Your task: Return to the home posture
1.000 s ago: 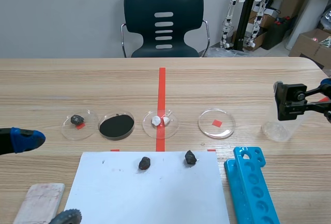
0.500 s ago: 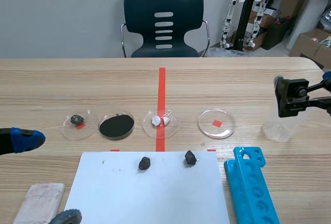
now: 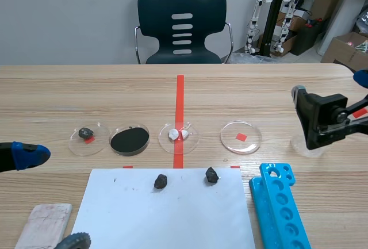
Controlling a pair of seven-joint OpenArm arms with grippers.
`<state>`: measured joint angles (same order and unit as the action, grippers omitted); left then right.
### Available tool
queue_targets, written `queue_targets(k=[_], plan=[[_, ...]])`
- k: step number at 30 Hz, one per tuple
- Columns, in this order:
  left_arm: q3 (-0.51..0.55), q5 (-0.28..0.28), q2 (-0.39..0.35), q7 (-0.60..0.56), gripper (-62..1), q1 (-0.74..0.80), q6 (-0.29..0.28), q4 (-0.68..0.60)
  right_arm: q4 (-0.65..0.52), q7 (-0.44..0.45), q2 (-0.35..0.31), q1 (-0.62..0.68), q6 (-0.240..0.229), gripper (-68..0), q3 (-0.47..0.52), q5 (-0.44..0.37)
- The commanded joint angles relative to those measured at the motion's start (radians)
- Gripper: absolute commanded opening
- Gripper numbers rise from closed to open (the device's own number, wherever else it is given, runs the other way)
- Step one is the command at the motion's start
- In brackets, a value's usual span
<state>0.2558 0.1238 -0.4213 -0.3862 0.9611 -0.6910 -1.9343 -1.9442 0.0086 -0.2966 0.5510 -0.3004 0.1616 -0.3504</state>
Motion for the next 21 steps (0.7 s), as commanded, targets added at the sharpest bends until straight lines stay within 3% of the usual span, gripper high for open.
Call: queue_targets(k=[1, 10, 21], plan=[[-0.007, 0.013, -0.003, -0.016, 1.4, 0.005, -0.004, -0.016, -0.033, 0.045, -0.013, 0.032, -0.006, -8.2, 0.002, 0.010], [-0.007, 0.013, -0.003, -0.016, 1.4, 0.005, -0.004, -0.016, -0.131, 0.161, -0.013, 0.216, -0.090, -8.2, 0.002, 0.059], [-0.007, 0.013, -0.003, -0.016, 1.4, 0.005, -0.004, -0.016, -0.217, 0.242, -0.013, 0.370, -0.121, -8.2, 0.001, 0.079]])
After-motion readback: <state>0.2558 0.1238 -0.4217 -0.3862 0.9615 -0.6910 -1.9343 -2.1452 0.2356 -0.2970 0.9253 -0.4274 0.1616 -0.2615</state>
